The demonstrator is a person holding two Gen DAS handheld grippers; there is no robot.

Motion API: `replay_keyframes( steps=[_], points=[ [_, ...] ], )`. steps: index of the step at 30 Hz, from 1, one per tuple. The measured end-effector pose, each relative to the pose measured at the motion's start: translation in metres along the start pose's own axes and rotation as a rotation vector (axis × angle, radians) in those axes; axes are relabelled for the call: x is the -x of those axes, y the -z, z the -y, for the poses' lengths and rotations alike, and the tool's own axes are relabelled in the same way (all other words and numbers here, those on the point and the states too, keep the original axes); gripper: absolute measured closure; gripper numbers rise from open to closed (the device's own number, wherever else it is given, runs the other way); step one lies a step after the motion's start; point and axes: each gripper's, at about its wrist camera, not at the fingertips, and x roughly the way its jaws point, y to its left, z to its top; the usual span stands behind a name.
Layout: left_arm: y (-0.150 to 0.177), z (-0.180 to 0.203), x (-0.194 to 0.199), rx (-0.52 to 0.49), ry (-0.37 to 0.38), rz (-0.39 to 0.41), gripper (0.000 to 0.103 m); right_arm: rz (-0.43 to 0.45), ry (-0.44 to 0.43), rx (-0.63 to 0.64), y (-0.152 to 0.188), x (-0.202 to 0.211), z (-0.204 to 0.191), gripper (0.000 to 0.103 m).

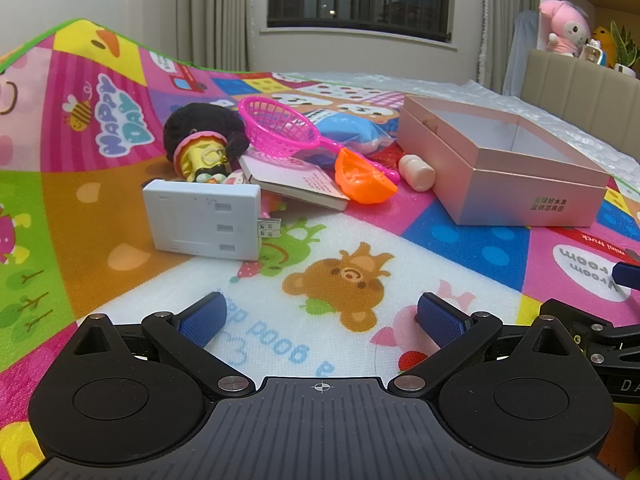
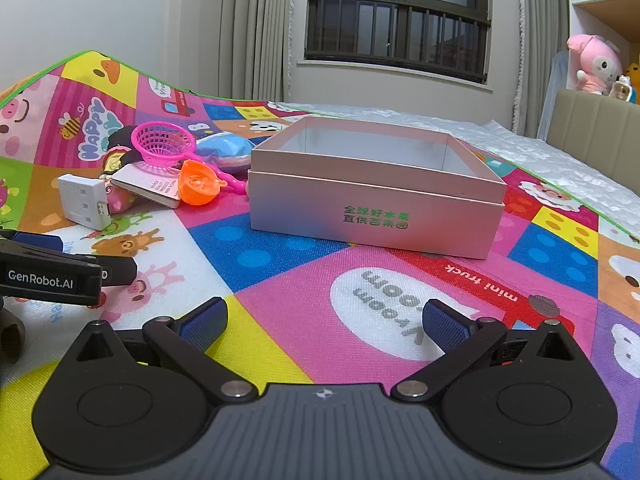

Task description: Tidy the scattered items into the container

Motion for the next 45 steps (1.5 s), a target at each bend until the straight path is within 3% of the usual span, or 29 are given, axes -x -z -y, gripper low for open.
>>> replay_keyframes(
  steps=[45],
  points=[
    [0.0001, 0.0001, 0.0001, -0.002, -0.002, 0.002, 0.0, 0.0, -0.014, -0.016, 0.0007, 0.0005, 0.0013, 0.0]
  ],
)
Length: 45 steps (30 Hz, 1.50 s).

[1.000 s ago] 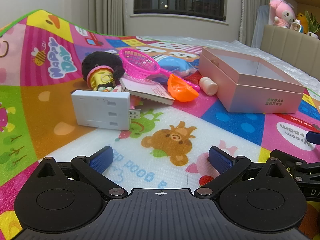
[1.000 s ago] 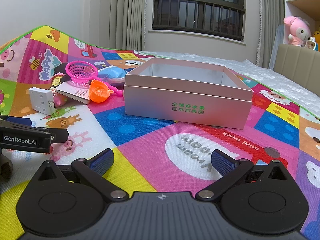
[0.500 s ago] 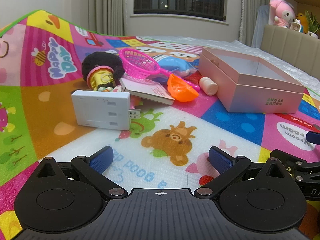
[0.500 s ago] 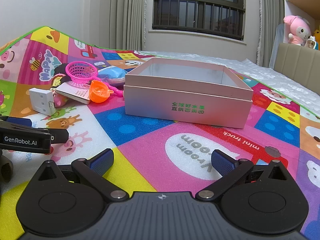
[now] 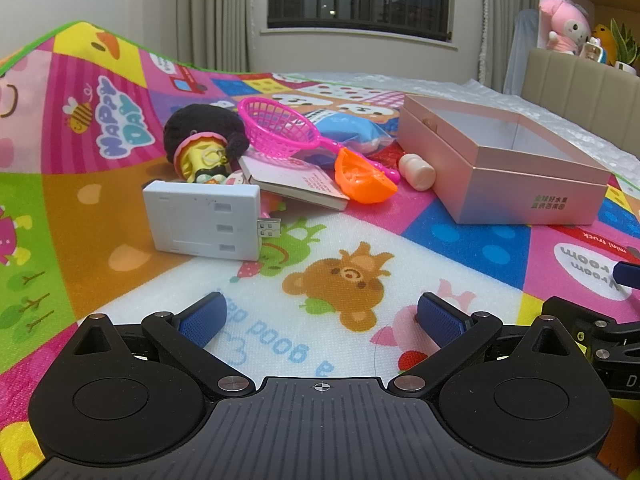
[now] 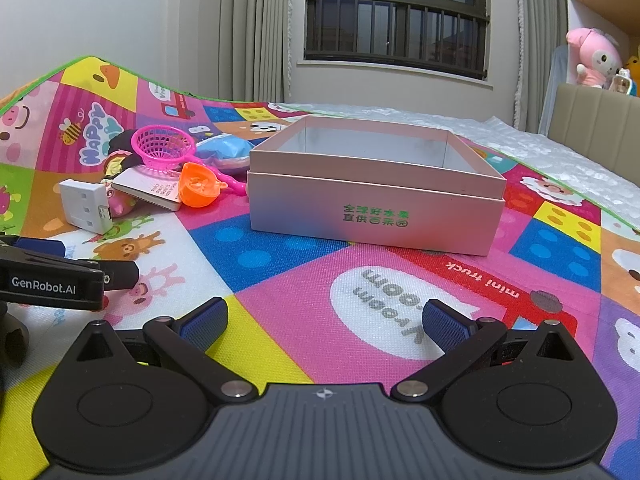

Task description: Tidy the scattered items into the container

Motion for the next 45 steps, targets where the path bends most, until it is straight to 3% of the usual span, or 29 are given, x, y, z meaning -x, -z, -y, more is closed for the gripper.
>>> replay_keyframes(
  steps=[25, 29, 37, 40, 45],
  points=[
    [-0.001, -0.004, 0.002, 0.017, 0.018, 0.008, 0.0, -0.037, -0.016, -0.013, -0.002, -0.005, 0.002, 0.0],
    [-0.004, -0.013, 0.009, 0.054, 0.051, 0.027, 0.0, -0.062, -0.034, -0.03, -0.005, -0.007, 0.006, 0.0],
    [-0.021, -0.035, 0.035, -0.018, -0.03, 0.136, 0.0, -0.2, -0.053, -0.04, -0.015, -0.007, 0.011, 0.0],
    [-0.026, -0.047, 0.031, -0.065, -0.045, 0.14, 0.0, -0.217, -0.052, -0.028, -0.015, -0.008, 0.009, 0.0],
    [-0.025, -0.075, 0.024, 0.026, -0.039, 0.139, 0.0, -0.247, -0.031, 0.015, -0.027, -0.007, 0.0, 0.0]
  ],
)
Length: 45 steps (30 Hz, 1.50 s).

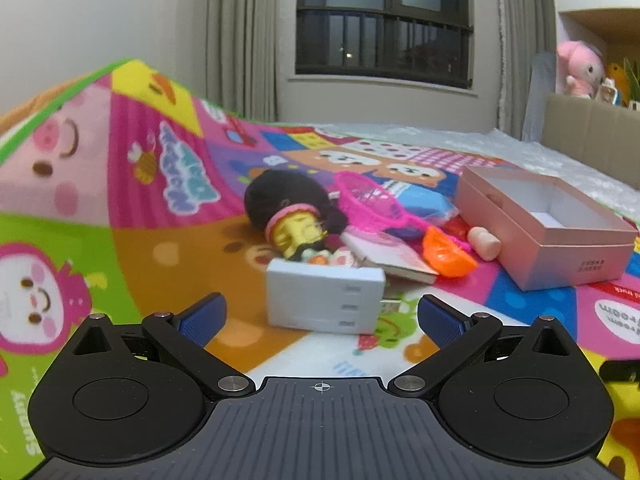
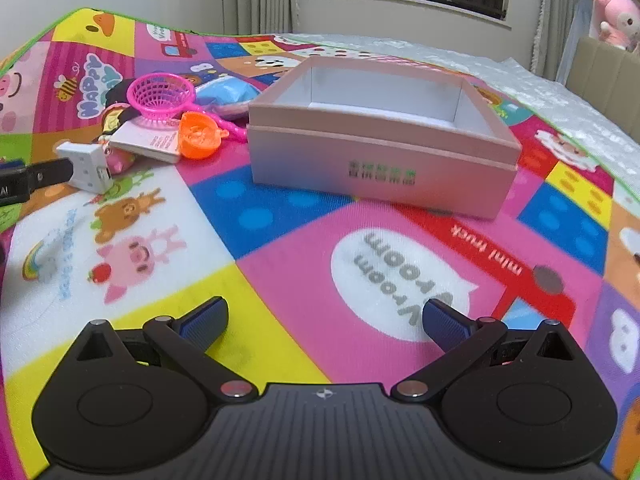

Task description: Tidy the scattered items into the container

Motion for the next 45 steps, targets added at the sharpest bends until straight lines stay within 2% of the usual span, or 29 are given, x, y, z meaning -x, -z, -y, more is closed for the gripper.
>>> replay_keyframes(
  steps=[1, 3, 5, 6, 8, 10, 12, 15, 17, 19, 25, 29, 33, 36, 37, 39, 40, 41, 43, 45],
  points=[
    [0.0, -0.003, 0.0, 0.006, 0.005, -0.005, 0.0, 0.052, -0.012, 0.009, -0.004, 0.007, -0.004, 0.0],
    [-0.001, -0.008, 0.002, 0.033, -0.021, 0.003, 0.0, 0.19, 0.014, 0.105, -0.012, 0.018, -0.025, 0.009],
    [-0.002, -0.016, 0.005, 0.074, -0.053, 0.032, 0.0, 0.267, 0.044, 0.23, -0.023, 0.018, -0.053, 0.03],
    [-0.003, -0.021, 0.007, 0.098, -0.069, 0.045, 0.0, 0.284, 0.043, 0.277, -0.029, 0.013, -0.066, 0.034],
    [-0.004, -0.034, 0.007, 0.148, -0.092, 0.06, 0.0, 0.278, 0.025, 0.364, -0.044, -0.005, -0.093, 0.058],
    [-0.004, -0.047, 0.004, 0.195, -0.1, 0.057, 0.0, 0.26, 0.032, 0.447, -0.055, -0.028, -0.118, 0.063],
    [-0.003, -0.055, 0.0, 0.225, -0.101, 0.042, 0.0, 0.25, 0.061, 0.507, -0.063, -0.05, -0.135, 0.064],
    [-0.001, -0.06, -0.006, 0.245, -0.059, 0.013, 0.0, 0.218, 0.075, 0.585, -0.07, -0.073, -0.147, 0.065],
    [0.0, -0.058, -0.006, 0.231, -0.034, 0.011, 0.0, 0.216, 0.078, 0.619, -0.071, -0.079, -0.15, 0.091],
    [0.001, -0.054, -0.003, 0.211, -0.017, 0.025, 0.0, 0.19, 0.049, 0.592, -0.073, -0.076, -0.146, 0.098],
    [0.0, -0.056, -0.001, 0.231, -0.049, 0.038, 0.0, 0.243, -0.011, 0.51, -0.043, -0.006, -0.109, 0.099],
    [-0.001, -0.057, 0.001, 0.229, -0.041, 0.042, 0.0, 0.201, 0.025, 0.456, -0.01, 0.024, -0.068, 0.099],
    [0.002, -0.052, -0.002, 0.212, -0.017, 0.026, 0.0, 0.152, 0.128, 0.352, 0.019, 0.028, -0.023, 0.099],
    [0.002, -0.06, 0.0, 0.283, 0.029, 0.02, 0.0, 0.148, 0.135, 0.234, 0.029, 0.029, 0.004, 0.095],
    [0.0, -0.065, 0.001, 0.33, 0.044, 0.014, 0.0, 0.151, 0.128, 0.208, 0.029, 0.029, 0.008, 0.09],
    [-0.002, -0.076, 0.008, 0.421, 0.067, 0.012, 0.0, 0.176, 0.113, 0.202, 0.029, 0.032, 0.008, 0.073],
    [-0.002, -0.081, 0.012, 0.463, 0.079, 0.012, 0.0, 0.201, 0.099, 0.224, 0.027, 0.036, 0.003, 0.058],
    [-0.002, -0.087, 0.015, 0.5, 0.097, 0.008, 0.0, 0.232, 0.085, 0.253, 0.024, 0.037, -0.004, 0.048],
    [0.0, -0.1, 0.019, 0.573, 0.127, -0.004, 0.0, 0.286, 0.062, 0.325, 0.013, 0.035, -0.027, 0.045],
    [0.005, -0.111, 0.02, 0.639, 0.12, -0.012, 0.0, 0.309, 0.037, 0.383, 0.0, 0.029, -0.047, 0.045]
  ],
)
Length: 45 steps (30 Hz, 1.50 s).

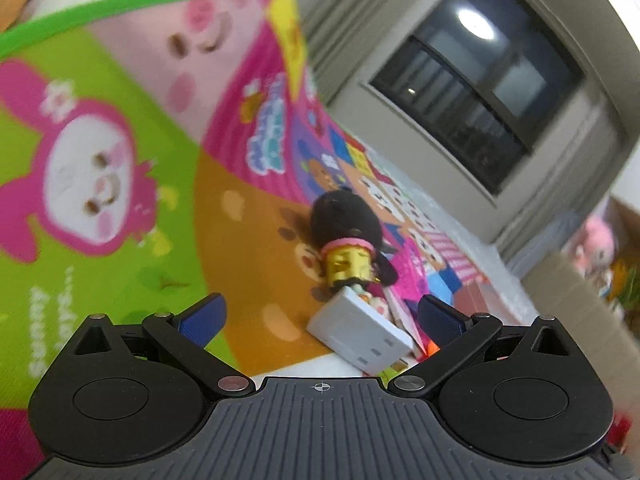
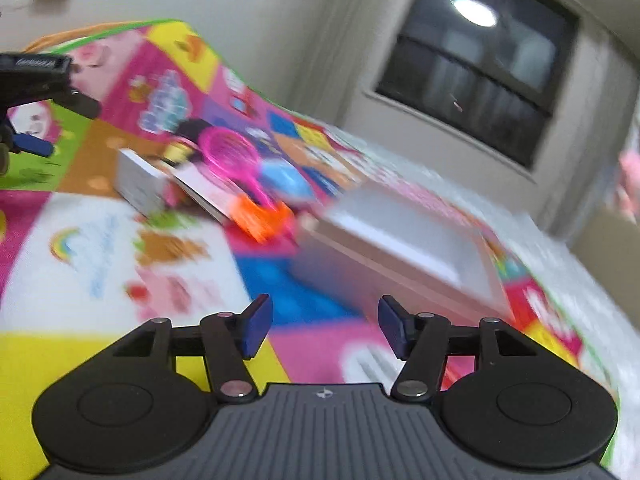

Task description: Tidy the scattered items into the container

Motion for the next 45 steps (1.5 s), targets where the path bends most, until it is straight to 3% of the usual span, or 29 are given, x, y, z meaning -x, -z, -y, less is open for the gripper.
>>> replay_keyframes(
  steps=[4, 8, 9, 11, 14, 18, 24, 27, 31, 35, 40, 43, 45],
  points=[
    [0.002, -0.003, -0.001, -0.053, -0.105, 0.068, 0.0, 0.004, -0.039, 0.046, -0.032, -0.032, -0.027, 0.045],
    [0.004, -0.002, -0.007, -0.101, -0.103, 0.044, 0.0, -0.025, -0.073, 0.096, -0.054, -0.065, -0.055, 0.047],
    [0.004, -0.003, -0.009, -0.1, -0.106, 0.031, 0.0, -0.034, -0.072, 0.107, -0.057, -0.073, -0.061, 0.05],
    [0.005, -0.005, -0.011, -0.103, -0.127, 0.021, 0.0, -0.053, -0.06, 0.102, -0.067, -0.083, -0.069, 0.069],
    [0.005, -0.008, -0.01, -0.097, -0.146, 0.027, 0.0, -0.052, -0.172, 0.018, -0.076, -0.065, -0.072, 0.069],
    [0.005, -0.01, -0.008, -0.087, -0.141, 0.028, 0.0, -0.042, -0.36, 0.014, -0.061, -0.025, -0.096, 0.069],
    [-0.001, -0.013, -0.001, -0.05, -0.126, 0.013, 0.0, -0.08, -0.361, 0.06, -0.026, -0.019, -0.127, 0.069],
    [-0.014, -0.017, 0.028, -0.023, -0.067, -0.003, 0.0, -0.05, -0.339, 0.064, -0.021, -0.015, -0.129, 0.069],
    [-0.036, -0.014, 0.081, -0.109, -0.129, 0.126, 0.0, -0.027, -0.309, 0.1, -0.019, -0.013, -0.135, 0.069],
    [-0.051, -0.012, 0.119, -0.131, -0.213, 0.212, 0.0, -0.027, -0.316, 0.089, -0.018, -0.011, -0.135, 0.069],
    [-0.053, -0.002, 0.167, -0.153, -0.347, 0.471, 0.0, -0.027, -0.326, 0.068, -0.017, -0.012, -0.132, 0.068],
    [-0.052, 0.005, 0.187, -0.144, -0.347, 0.562, 0.0, -0.027, -0.332, 0.061, -0.017, -0.013, -0.131, 0.067],
    [-0.051, 0.013, 0.188, -0.167, -0.332, 0.549, 0.0, -0.029, -0.337, 0.049, -0.017, -0.014, -0.129, 0.064]
  ],
)
